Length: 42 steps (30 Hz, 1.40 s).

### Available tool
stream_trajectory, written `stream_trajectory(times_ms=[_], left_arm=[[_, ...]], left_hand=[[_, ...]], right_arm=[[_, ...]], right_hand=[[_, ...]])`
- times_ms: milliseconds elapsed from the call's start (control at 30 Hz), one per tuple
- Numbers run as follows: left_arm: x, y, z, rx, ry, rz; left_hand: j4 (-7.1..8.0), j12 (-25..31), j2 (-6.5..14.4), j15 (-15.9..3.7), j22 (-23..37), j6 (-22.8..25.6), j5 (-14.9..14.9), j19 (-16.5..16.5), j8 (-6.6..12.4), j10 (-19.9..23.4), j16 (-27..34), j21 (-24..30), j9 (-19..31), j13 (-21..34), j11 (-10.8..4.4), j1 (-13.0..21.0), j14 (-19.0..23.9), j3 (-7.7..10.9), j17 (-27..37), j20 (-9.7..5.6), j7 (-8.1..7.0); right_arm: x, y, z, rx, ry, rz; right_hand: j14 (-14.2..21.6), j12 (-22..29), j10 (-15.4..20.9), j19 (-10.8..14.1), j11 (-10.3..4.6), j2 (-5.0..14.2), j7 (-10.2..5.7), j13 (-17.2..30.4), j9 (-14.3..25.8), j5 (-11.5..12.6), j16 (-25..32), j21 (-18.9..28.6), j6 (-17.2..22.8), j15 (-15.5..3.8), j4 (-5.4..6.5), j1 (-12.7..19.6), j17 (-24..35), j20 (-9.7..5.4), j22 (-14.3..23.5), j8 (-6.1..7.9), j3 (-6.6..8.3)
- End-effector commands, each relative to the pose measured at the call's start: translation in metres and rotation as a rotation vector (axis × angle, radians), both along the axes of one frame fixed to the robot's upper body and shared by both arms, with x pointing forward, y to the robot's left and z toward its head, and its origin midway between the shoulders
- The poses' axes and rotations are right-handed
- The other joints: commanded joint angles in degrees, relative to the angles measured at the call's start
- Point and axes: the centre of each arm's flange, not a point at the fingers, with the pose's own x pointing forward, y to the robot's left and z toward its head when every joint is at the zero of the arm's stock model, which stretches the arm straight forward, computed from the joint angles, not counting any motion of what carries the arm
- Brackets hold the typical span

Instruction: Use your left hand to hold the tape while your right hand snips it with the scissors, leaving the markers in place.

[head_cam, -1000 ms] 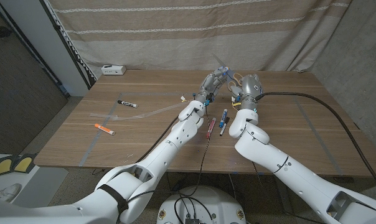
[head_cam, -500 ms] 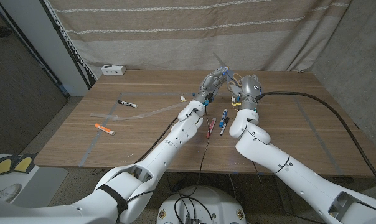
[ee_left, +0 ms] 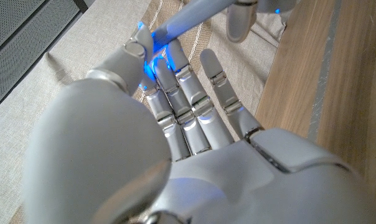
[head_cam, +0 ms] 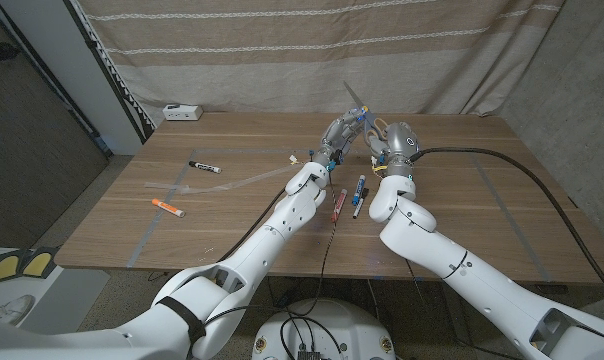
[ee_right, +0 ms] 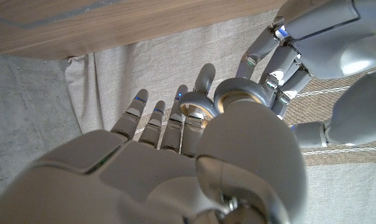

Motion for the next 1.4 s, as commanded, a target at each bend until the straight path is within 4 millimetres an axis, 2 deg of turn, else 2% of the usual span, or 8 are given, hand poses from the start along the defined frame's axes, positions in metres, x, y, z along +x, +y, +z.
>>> stream_trajectory(times_ms=[33,367,567,767,933,1000,1100,1400], left_arm=[[0.001,0.000,0.000,0.001,0.002,0.002],[0.003,0.001,0.002,0.015,-0.034,0.019],[0.002,0.001,0.002,0.005,-0.026,0.026],[0.001,0.005,0.000,-0.022,0.006,0.069],[-0.002,0.009,-0.001,-0.015,0.039,0.115],[-0.003,0.011,-0.001,-0.011,0.047,0.137],[-0.004,0.012,-0.001,-0.014,0.050,0.141],[-0.006,0.018,-0.001,-0.022,0.045,0.156]], left_hand=[[5.55,0.2,0.4,-1.02,0.2,0.0,0.3,-0.3,-0.09,0.2,0.3,0.6,0.1,0.1,-0.56,0.1,1.5,6.09,0.4,-4.61,0.04],[5.61,0.0,0.3,-1.08,0.2,0.1,0.2,-0.6,-0.11,0.2,0.3,0.6,0.0,-0.1,-1.25,-0.3,1.4,5.97,0.4,-4.68,-0.46],[5.92,-0.6,0.3,-1.13,0.1,-0.3,-0.2,-1.5,-3.16,1.2,-0.2,-0.1,-4.8,-1.7,-1.66,-1.8,1.1,5.45,0.1,-4.16,-1.19],[6.14,-1.1,-0.4,-0.72,-0.1,0.6,0.2,-2.3,-5.96,2.3,-1.2,-2.4,-10.2,-3.5,-1.84,-8.5,0.3,4.28,0.0,-3.91,-1.84],[5.53,-1.0,-0.6,-0.88,-0.1,-1.2,0.9,-2.8,-8.49,2.1,-2.2,-4.6,-13.2,-3.6,-2.01,-11.6,-0.8,4.11,-0.3,-4.04,-5.48],[5.48,-0.5,-0.4,-1.07,0.1,-1.5,1.2,-2.2,-9.86,2.4,-2.7,-5.4,-15.1,-3.3,-2.18,-13.0,-1.5,4.38,-0.4,-4.05,-7.97],[5.21,-0.4,-0.5,-1.16,0.2,-2.4,1.8,-1.5,-11.81,2.0,-2.9,-6.3,-17.2,-3.4,-2.20,-14.0,-1.7,4.89,-0.3,-4.34,-9.83],[5.24,-5.2,-0.4,-1.19,0.4,-0.9,2.3,-0.4,-13.99,-0.4,-3.5,-8.9,-20.2,-9.6,-2.07,-15.9,-3.4,6.97,-0.4,-5.25,-9.56]], right_arm=[[0.002,-0.004,-0.001,0.013,0.003,0.016],[0.004,-0.005,-0.002,0.012,0.013,0.030],[0.004,-0.006,-0.001,0.019,0.006,0.037],[0.005,-0.008,-0.002,0.025,0.007,0.038],[0.004,-0.008,-0.001,0.027,0.001,0.035],[0.003,-0.009,-0.001,0.030,-0.006,0.038],[0.002,-0.009,-0.001,0.032,-0.007,0.041],[-0.002,-0.012,0.000,0.054,-0.006,0.082]], right_hand=[[0.7,0.5,0.5,0.6,0.15,1.42,1.87,0.1,2.4,-0.5,0.3,0.1,1.5,-0.04,1.55,-0.1,0.2,0.06,0.2,11.33,2.36],[1.0,0.3,-0.1,0.4,-0.01,1.96,3.27,0.3,8.1,-0.4,0.3,0.2,-1.5,-0.47,3.51,-1.1,0.7,-0.57,0.3,14.88,5.36],[1.7,0.7,0.7,0.5,-0.08,1.96,4.56,0.5,8.7,-0.1,0.5,0.3,-1.2,-0.68,3.95,-1.3,0.9,-0.67,0.4,15.73,6.62],[2.4,1.0,1.2,0.6,-0.16,1.88,4.24,0.7,8.7,0.0,0.8,0.3,-1.2,-0.69,4.09,-1.3,0.9,-0.68,0.4,15.99,7.25],[3.1,1.1,1.2,0.8,-0.06,1.81,4.17,0.9,8.7,0.1,1.1,0.4,-1.3,-0.47,4.22,-1.4,1.0,-0.29,0.4,16.12,7.65],[6.4,1.8,2.1,3.6,-0.13,1.51,4.05,1.6,8.1,0.1,2.4,1.6,-1.2,-5.31,4.50,-2.0,1.4,-1.92,0.5,16.68,8.83],[8.4,2.5,3.3,5.1,-0.19,1.42,3.51,2.0,7.5,0.1,3.3,2.3,-0.6,-6.69,4.61,-2.5,1.7,-1.59,0.6,17.04,9.08],[11.7,3.4,4.6,7.0,-0.27,1.37,2.94,2.8,7.3,0.0,5.1,3.3,-1.1,-6.82,4.80,-3.5,2.5,-2.26,0.9,17.67,9.31]])
